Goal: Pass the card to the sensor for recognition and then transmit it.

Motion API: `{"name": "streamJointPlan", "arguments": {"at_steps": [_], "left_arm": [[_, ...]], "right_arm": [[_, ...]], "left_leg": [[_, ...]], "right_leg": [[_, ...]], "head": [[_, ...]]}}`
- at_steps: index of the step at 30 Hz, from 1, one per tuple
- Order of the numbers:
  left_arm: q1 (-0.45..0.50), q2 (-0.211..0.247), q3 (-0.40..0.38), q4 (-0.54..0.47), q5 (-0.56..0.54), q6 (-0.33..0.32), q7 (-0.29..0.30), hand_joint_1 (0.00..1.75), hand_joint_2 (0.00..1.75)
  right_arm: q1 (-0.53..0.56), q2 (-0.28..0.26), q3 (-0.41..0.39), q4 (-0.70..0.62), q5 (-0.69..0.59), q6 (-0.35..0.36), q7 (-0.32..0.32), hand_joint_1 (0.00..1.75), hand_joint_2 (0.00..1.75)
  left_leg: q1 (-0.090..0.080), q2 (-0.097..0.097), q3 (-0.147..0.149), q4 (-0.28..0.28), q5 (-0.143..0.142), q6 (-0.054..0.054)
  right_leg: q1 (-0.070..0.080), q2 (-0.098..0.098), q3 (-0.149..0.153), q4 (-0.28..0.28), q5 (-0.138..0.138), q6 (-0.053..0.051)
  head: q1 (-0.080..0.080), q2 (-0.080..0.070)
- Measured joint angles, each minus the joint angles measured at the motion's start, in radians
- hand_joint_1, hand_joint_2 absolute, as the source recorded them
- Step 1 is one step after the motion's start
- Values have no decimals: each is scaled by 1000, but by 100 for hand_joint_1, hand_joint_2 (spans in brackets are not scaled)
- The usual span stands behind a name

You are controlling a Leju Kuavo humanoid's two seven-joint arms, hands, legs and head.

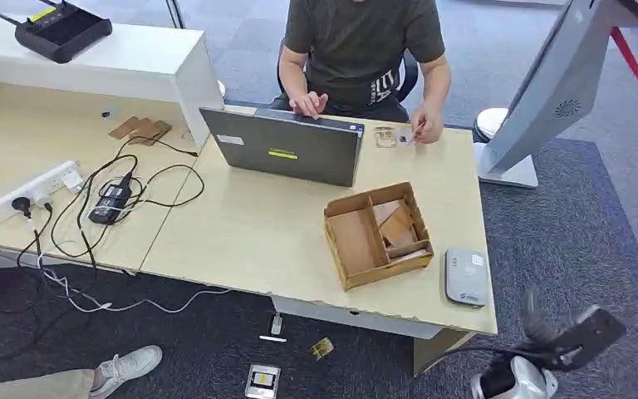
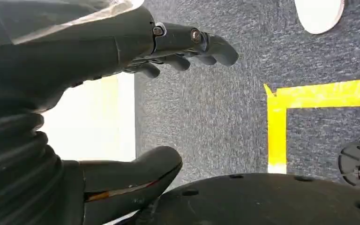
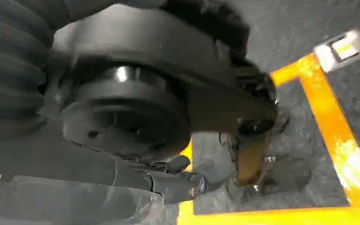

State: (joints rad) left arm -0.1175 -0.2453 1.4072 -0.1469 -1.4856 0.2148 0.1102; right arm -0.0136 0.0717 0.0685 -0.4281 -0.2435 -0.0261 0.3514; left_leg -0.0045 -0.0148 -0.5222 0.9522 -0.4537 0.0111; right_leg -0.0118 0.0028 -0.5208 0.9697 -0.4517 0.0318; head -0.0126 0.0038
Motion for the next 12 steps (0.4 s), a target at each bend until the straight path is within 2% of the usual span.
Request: {"name": "streamJointPlan", "arguments": {"at_steps": [1, 2, 3, 4, 5, 6, 7, 9, 10, 11, 12], "left_arm": [[-16, 7, 7, 4, 29, -12, -52, 162, 175], [-56, 21, 16, 9, 69, -14, -115, 175, 175], [-166, 27, 23, 20, 62, 0, -125, 175, 175], [-280, 27, 28, 31, 41, 28, -73, 175, 175], [-362, 25, 38, 41, 22, 71, -66, 175, 175], [-392, 24, 42, 44, 21, 96, -81, 175, 175], [-443, 23, 51, 51, 28, 170, -179, 175, 175], [-468, 22, 64, 60, 56, 260, -328, 175, 175], [-474, 18, 68, 66, 84, 297, -415, 175, 175], [-468, 10, 76, 74, 163, 341, -553, 175, 175], [-463, 7, 80, 77, 201, 354, -605, 175, 175]], "right_arm": [[-5, -6, 26, 14, 30, -48, -18, 40, 175], [-11, -15, 59, 29, 43, -82, -37, 173, 175], [-23, -33, 91, 42, 27, -117, -93, 175, 175], [-44, -45, 110, 48, 7, -136, -159, 175, 175], [-73, -56, 127, 52, -15, -139, -224, 166, 175], [-86, -59, 133, 53, -19, -136, -243, 168, 175], [-107, -74, 157, 59, -24, -113, -274, 161, 175], [-126, -89, 196, 63, -27, -86, -279, 162, 175], [-131, -95, 213, 68, -30, -81, -271, 162, 175], [-133, -103, 242, 77, -41, -75, -239, 166, 175], [-132, -105, 253, 81, -49, -72, -220, 166, 175]], "left_leg": [[0, -1, 0, 0, 1, 0], [-1, -2, 2, 1, 5, 0], [-1, -10, -7, 1, 13, 3], [0, -18, -17, 2, 20, 2], [1, -16, -20, 2, 21, 1], [0, -12, -20, 2, 20, 1], [-1, 0, -17, 2, 19, 1], [-2, 12, -11, 2, 18, 3], [-2, 12, -9, 3, 17, 3], [-2, 12, -9, 3, 18, 4], [-2, 11, -9, 3, 18, 4]], "right_leg": [[0, 0, 0, 0, 0, 0], [-1, -1, -2, 0, 2, 2], [-2, -10, -9, 1, 8, 5], [-1, -16, -14, 1, 14, 4], [0, -16, -17, 1, 19, 2], [0, -14, -17, 1, 21, 0], [-1, 0, -15, 1, 23, 1], [-2, 10, -13, 0, 24, 2], [-2, 11, -13, 0, 24, 2], [-2, 10, -13, 0, 25, 3], [-2, 9, -14, -1, 24, 3]], "head": [[0, 0], [-3, 0], [-2, 0], [-1, 0], [0, 0], [0, 0], [-1, 0], [-2, 0], [-2, 0], [-1, 0], [-1, 0]]}}
